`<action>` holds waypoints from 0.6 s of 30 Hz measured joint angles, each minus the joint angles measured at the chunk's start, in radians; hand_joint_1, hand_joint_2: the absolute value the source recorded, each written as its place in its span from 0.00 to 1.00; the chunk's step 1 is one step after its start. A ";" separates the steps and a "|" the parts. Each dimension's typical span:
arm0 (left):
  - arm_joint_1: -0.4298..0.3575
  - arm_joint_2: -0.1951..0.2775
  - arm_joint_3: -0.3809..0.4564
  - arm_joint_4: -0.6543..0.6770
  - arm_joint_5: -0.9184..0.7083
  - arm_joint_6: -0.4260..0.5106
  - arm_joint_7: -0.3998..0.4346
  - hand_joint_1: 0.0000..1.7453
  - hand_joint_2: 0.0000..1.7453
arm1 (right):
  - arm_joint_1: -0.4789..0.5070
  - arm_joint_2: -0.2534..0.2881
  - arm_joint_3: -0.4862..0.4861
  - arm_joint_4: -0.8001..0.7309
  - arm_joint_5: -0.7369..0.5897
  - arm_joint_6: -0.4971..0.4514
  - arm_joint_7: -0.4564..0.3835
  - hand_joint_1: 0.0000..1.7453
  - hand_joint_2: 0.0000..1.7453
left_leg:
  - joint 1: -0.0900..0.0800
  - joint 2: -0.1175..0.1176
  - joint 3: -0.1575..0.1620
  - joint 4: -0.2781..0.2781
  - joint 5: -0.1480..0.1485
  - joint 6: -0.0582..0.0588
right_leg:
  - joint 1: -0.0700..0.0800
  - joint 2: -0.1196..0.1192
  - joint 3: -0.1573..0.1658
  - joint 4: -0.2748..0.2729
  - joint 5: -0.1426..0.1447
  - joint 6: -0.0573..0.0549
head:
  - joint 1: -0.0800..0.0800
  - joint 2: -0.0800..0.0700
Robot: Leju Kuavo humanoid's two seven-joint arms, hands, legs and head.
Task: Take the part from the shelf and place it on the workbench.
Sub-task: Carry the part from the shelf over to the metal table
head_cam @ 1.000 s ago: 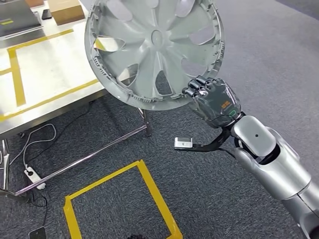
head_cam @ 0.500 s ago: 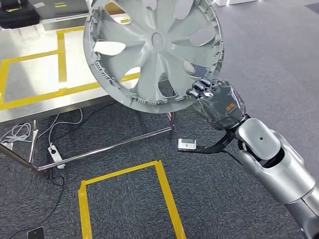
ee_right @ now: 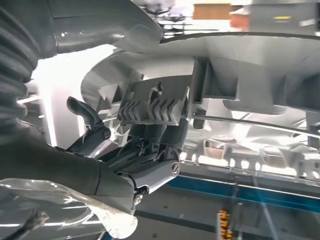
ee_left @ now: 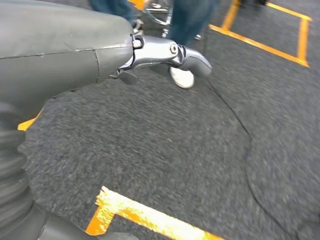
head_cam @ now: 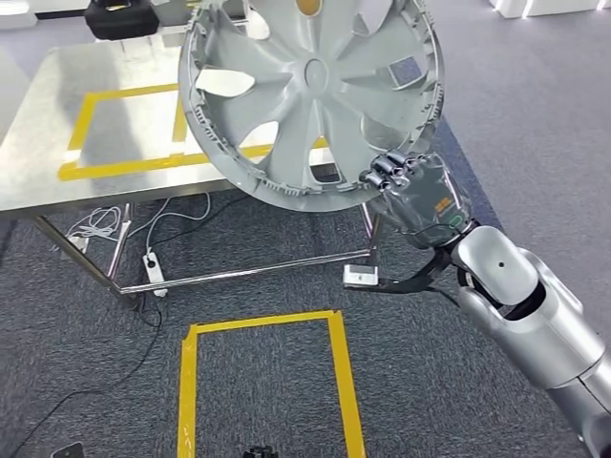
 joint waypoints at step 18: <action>-0.014 -0.006 0.013 0.011 -0.010 -0.048 -0.062 0.00 1.00 | 0.019 -0.011 -0.005 0.000 0.000 -0.008 0.005 1.00 1.00 | -0.014 -0.034 0.146 -0.245 0.059 0.053 | 0.004 0.057 -0.086 0.071 0.027 0.040 | 0.015 0.000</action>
